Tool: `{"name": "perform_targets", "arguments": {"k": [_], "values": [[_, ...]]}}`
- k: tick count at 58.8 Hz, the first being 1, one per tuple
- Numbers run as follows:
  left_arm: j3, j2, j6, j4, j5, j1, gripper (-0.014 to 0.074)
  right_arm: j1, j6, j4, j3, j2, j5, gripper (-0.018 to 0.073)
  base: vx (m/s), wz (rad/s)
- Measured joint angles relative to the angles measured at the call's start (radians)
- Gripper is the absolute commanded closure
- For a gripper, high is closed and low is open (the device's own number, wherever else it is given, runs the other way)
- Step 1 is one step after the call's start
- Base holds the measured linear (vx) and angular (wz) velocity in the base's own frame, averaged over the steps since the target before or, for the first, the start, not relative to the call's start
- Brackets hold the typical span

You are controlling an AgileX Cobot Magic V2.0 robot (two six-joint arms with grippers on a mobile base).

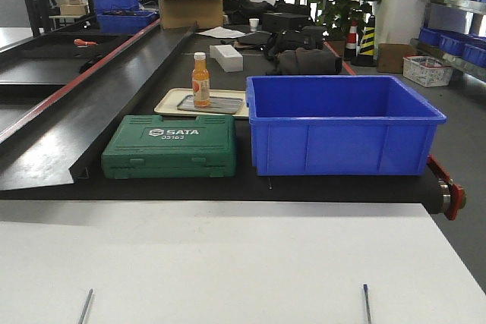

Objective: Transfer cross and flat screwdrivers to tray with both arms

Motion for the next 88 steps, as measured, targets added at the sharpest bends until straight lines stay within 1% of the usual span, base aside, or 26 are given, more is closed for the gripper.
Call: {"name": "perform_targets", "arguments": {"k": [5,9,16,20,28,33,39,45,50,54,58,63,68,70,72,76,78,82,88], "values": [[-0.093,0.009,0.000,0.000,0.009,0.000,0.0594,0.000,-0.009,0.008,-0.122,0.007,0.051,0.0567,0.00,-0.01],[-0.212,0.060,0.000,0.000,0.044,0.000,0.0594,0.000,-0.038,0.010,-0.243,0.055,0.098,0.0567,0.00,-0.01],[-0.425,0.233,0.027,0.000,0.110,0.000,0.0594,0.000,-0.124,0.010,-0.473,0.217,0.212,0.0567,0.00,0.00],[-0.552,0.345,0.043,0.000,0.140,0.000,0.0594,0.000,-0.148,0.011,-0.585,0.324,0.272,0.0567,0.00,0.00],[-0.720,0.576,0.052,0.000,0.178,0.000,0.0594,0.000,-0.163,0.013,-0.714,0.530,0.358,0.0567,0.00,0.00],[-0.758,0.683,0.053,0.000,0.185,0.000,0.0594,0.000,-0.166,0.013,-0.740,0.636,0.370,0.0567,0.00,0.00],[-0.764,0.781,0.053,0.000,0.195,0.000,0.0592,0.000,-0.166,0.014,-0.742,0.728,0.385,0.0567,0.00,0.00],[-0.764,0.852,0.054,0.000,0.207,0.000,0.0590,0.000,-0.166,0.015,-0.742,0.795,0.402,0.0561,0.00,0.00],[-0.764,0.885,0.054,0.000,0.207,0.000,0.0568,0.000,-0.166,0.017,-0.742,0.826,0.412,0.0542,0.00,0.00],[-0.764,0.898,0.054,0.000,0.207,0.000,0.0533,0.000,-0.166,0.017,-0.742,0.837,0.412,0.0503,0.00,0.00],[-0.764,0.902,0.054,0.000,0.207,0.000,0.0478,0.000,-0.166,0.018,-0.742,0.840,0.413,0.0439,0.00,0.00],[-0.764,0.903,0.054,0.000,0.207,0.000,0.0400,0.000,-0.159,0.019,-0.742,0.840,0.414,0.0313,0.00,0.00],[-0.764,0.903,0.055,0.000,0.207,0.000,0.0300,0.000,-0.150,0.029,-0.742,0.840,0.427,0.0163,0.00,0.00],[-0.764,0.903,0.055,0.000,0.207,0.000,0.0263,0.000,-0.141,0.038,-0.742,0.840,0.438,0.0088,0.00,0.00],[-0.764,0.903,0.055,0.000,0.207,0.000,0.0230,0.000,-0.130,0.054,-0.742,0.840,0.446,0.0032,0.00,0.00],[-0.764,0.903,0.055,0.000,0.207,0.000,0.0177,0.000,-0.130,0.080,-0.742,0.840,0.455,-0.0061,0.00,0.00],[-0.764,0.903,0.055,0.000,0.207,0.000,0.0160,0.000,-0.130,0.094,-0.742,0.840,0.456,-0.0094,0.00,0.00],[-0.765,0.903,0.052,0.000,0.207,0.000,0.0142,0.000,-0.122,0.127,-0.742,0.840,0.456,-0.0129,0.00,0.00],[-0.765,0.903,0.052,0.000,0.208,0.000,0.0142,0.000,-0.120,0.146,-0.742,0.843,0.456,-0.0126,0.00,0.00]]}}
